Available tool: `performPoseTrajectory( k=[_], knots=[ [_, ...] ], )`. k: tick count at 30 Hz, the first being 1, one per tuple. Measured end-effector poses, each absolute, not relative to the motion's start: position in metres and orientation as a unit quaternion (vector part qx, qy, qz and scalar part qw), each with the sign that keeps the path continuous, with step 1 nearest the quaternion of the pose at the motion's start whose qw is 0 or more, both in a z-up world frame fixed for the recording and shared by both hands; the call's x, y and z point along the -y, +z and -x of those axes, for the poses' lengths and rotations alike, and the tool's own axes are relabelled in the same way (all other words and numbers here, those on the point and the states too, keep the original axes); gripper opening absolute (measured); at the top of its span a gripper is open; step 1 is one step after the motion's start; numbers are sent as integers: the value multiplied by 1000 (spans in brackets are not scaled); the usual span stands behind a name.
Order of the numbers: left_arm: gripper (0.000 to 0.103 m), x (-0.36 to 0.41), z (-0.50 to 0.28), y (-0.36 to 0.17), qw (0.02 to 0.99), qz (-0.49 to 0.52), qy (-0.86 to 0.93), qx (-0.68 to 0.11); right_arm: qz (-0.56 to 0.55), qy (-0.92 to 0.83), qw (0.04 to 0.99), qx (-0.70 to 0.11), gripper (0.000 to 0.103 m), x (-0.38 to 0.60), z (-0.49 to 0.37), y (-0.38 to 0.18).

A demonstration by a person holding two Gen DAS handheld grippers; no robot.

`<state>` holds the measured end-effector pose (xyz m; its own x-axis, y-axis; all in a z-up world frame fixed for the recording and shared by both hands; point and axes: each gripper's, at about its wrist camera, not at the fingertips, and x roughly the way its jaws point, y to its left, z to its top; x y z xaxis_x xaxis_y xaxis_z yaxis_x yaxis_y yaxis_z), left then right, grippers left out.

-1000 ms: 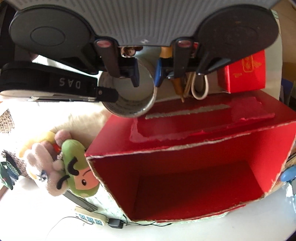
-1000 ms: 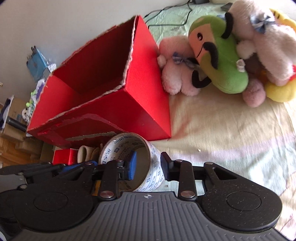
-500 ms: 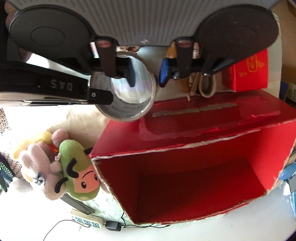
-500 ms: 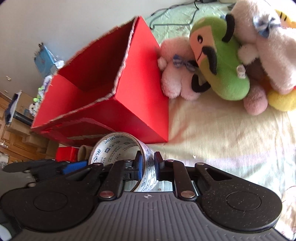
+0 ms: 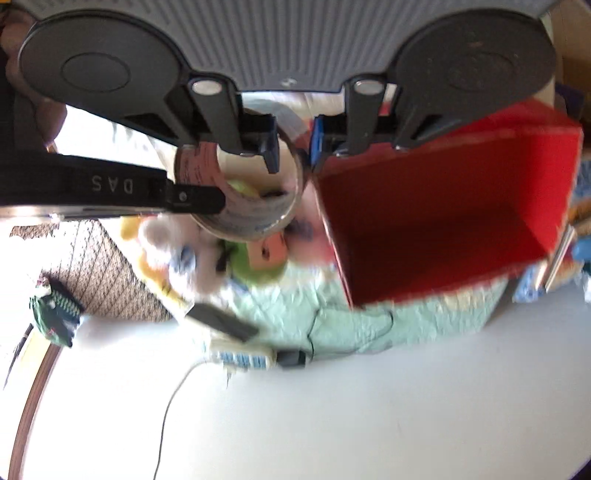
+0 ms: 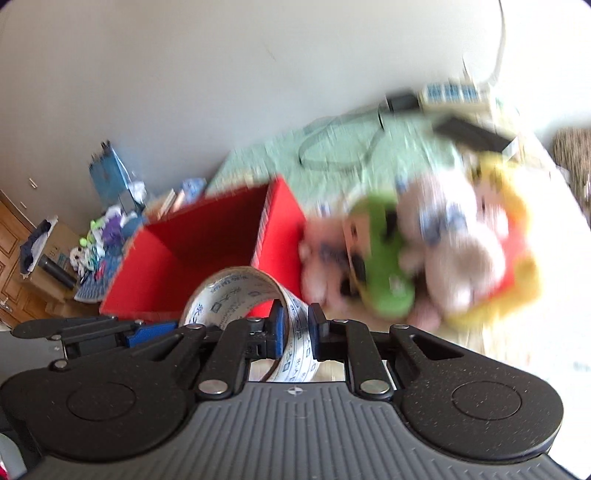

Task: Organize objects
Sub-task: 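Carry the tape roll into the red box and open the right gripper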

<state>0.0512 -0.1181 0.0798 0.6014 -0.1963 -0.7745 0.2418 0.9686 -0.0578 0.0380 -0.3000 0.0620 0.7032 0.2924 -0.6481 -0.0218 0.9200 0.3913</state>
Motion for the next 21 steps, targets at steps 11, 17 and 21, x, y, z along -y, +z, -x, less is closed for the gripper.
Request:
performPoseTrajectory(
  k=[11,17,21],
  knots=[
    [11,31,-119,94,912,-2,-97,-400,-108,109,917,-367,13,231,-141,83],
    [11,-9,-172,37,880,3,-113,-461,-41,93,893,-439,14,189,-198,51],
    [11,-18,-192,3,855,17,-130,-502,13,86,865,-493,14,167,-226,26]
  ],
)
